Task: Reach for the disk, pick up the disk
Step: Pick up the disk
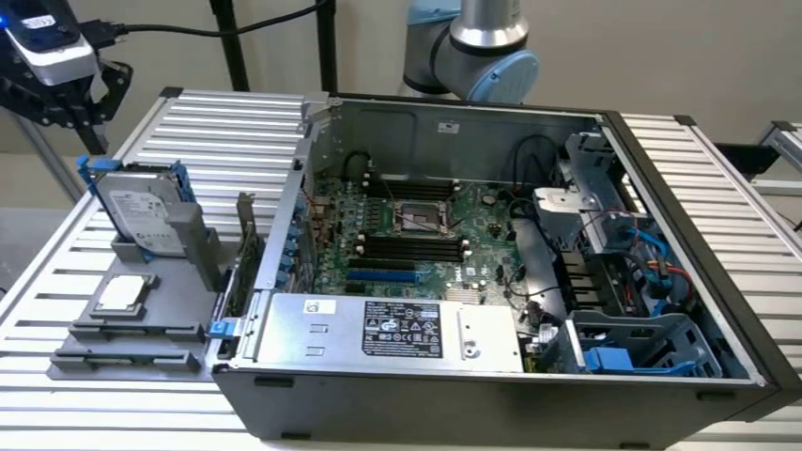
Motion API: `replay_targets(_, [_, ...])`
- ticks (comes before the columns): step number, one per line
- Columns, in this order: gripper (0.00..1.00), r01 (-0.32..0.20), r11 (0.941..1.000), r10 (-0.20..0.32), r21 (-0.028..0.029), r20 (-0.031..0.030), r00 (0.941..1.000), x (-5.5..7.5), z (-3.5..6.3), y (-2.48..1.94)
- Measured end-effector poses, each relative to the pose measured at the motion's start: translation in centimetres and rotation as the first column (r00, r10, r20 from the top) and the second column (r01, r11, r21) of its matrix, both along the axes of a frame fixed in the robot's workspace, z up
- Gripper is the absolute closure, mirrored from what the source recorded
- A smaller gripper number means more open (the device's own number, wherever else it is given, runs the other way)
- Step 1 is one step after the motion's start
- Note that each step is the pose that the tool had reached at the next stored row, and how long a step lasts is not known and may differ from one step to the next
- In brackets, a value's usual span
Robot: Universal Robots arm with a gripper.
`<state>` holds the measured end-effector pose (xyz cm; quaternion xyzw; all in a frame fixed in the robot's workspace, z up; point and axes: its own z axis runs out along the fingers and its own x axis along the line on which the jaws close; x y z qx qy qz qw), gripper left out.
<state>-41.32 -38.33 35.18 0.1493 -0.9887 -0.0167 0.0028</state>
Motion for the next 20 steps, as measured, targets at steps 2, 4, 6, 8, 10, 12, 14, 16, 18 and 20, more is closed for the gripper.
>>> replay_targets(2, [0.89,-0.035,0.9994,0.035,0.0000,0.0000,0.9994,0.00,0.00,0.00])
replay_targets(4, [0.89,-0.071,0.9975,0.071,0.0000,0.0001,0.9975,0.00,0.00,0.00])
replay_targets(6, [0.89,-0.109,0.9941,0.109,0.0000,0.0000,0.9941,0.00,0.00,0.00])
replay_targets(8, [0.89,-0.145,0.9895,0.145,0.0000,0.0000,0.9895,0.00,0.02,0.00])
replay_targets(10, [0.89,-0.181,0.9835,0.181,0.0000,0.0000,0.9835,0.00,0.03,0.00])
replay_targets(12, [0.89,-0.216,0.9763,0.216,0.0000,0.0000,0.9763,0.00,0.05,0.00])
replay_targets(14, [0.89,-0.252,0.9678,0.252,0.0000,-0.0001,0.9678,0.00,0.06,0.00])
replay_targets(16, [0.89,-0.286,0.9581,0.286,0.0000,0.0000,0.9581,0.00,0.06,0.00])
replay_targets(18, [0.89,-0.321,0.9470,0.321,0.0000,0.0000,0.9470,0.00,0.06,0.00])
replay_targets(20, [0.89,-0.355,0.9350,0.355,0.0000,0.0000,0.9350,0.00,0.06,0.01])
